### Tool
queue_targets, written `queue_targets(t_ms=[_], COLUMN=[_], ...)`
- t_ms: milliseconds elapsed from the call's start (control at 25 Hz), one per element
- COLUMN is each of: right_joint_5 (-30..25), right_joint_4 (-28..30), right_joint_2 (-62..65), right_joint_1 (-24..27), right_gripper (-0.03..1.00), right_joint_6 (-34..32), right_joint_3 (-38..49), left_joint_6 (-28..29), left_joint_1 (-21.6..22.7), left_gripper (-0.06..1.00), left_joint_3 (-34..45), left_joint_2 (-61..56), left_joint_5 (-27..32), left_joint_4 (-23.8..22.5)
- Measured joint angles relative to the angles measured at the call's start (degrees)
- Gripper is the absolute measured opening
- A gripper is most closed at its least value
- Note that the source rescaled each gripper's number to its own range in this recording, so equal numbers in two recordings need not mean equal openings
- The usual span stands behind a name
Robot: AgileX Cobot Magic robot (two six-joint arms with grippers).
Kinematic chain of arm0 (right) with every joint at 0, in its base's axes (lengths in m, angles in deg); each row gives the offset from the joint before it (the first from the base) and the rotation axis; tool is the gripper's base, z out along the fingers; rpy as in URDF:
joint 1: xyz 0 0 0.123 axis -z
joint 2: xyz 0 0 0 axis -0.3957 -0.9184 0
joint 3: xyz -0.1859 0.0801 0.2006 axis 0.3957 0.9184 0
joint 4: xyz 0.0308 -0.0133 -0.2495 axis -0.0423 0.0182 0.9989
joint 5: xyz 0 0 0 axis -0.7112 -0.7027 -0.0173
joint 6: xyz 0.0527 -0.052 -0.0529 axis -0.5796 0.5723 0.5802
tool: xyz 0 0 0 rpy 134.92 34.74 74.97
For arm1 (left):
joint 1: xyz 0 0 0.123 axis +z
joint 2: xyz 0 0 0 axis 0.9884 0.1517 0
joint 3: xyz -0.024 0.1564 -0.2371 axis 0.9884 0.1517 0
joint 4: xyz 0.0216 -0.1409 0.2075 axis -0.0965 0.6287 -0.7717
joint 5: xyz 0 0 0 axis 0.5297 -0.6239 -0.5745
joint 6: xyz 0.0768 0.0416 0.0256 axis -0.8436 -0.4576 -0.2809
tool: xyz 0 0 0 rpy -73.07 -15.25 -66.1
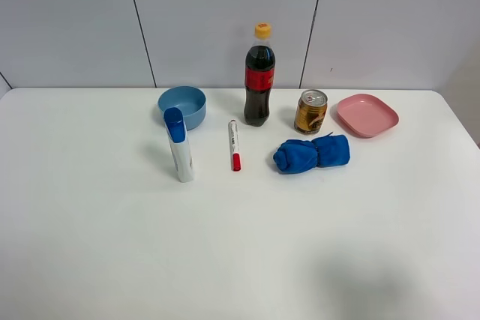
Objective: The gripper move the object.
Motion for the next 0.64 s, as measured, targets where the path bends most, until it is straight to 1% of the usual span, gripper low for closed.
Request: queue_targets(t_ms=[640], right_joint_5=[0.00], right_joint_4=[0.00], right_joint_2=[0.00], right_joint_1=[0.00], right_gripper=[0.81], right_joint_6=[0.00], right_joint_3=[0.00], left_joint_6=[0.00], left_joint_1=[0.00], left_gripper=[1.00], left_joint_3=[0.00], left_joint_2=[0.00], left_joint_5=[0.00], left_joint_4=[0.00])
